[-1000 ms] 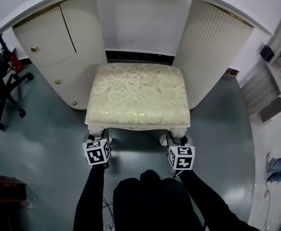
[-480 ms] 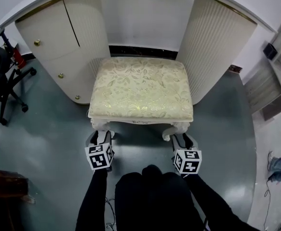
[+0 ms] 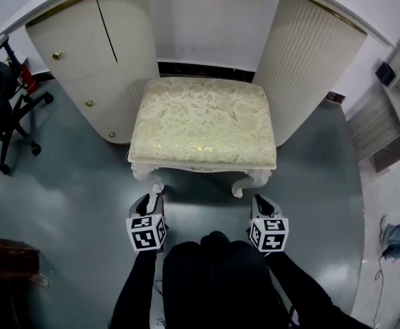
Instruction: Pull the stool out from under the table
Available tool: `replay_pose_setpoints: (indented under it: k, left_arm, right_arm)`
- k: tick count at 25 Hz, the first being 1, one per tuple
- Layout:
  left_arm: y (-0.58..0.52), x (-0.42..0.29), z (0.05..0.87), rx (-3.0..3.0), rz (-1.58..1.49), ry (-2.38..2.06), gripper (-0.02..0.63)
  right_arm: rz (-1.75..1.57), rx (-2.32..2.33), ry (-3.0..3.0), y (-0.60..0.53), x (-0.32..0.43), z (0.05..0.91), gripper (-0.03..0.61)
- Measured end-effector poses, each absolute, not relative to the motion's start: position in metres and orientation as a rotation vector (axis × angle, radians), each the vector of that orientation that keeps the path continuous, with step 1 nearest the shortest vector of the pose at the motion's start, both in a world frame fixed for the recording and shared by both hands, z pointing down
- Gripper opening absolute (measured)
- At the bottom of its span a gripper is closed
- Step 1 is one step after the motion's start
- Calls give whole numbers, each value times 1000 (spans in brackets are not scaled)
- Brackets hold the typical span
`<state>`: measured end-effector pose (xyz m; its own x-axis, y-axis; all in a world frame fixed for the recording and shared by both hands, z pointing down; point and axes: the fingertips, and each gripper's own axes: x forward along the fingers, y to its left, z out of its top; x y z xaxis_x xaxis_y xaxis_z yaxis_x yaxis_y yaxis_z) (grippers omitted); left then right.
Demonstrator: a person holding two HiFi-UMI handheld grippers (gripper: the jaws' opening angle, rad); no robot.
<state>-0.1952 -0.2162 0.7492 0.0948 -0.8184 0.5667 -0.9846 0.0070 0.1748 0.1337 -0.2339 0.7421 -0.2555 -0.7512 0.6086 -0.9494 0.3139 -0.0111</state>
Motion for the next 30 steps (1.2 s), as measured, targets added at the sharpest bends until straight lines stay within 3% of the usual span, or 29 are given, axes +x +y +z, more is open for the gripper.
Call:
replay_pose_setpoints:
  k: [5, 7, 30]
  left_arm:
    - [-223, -189, 738, 1885, 402, -1773, 26]
    - [-224, -187, 737, 1889, 404, -1769, 8]
    - [-235, -163, 728, 1808, 440, -1673, 6]
  right_arm:
    - [484, 1485, -2103, -240, 132, 733, 5]
    - [478, 1475, -2096, -242, 133, 732, 5]
    - [628, 1290, -2000, -243, 130, 732, 3]
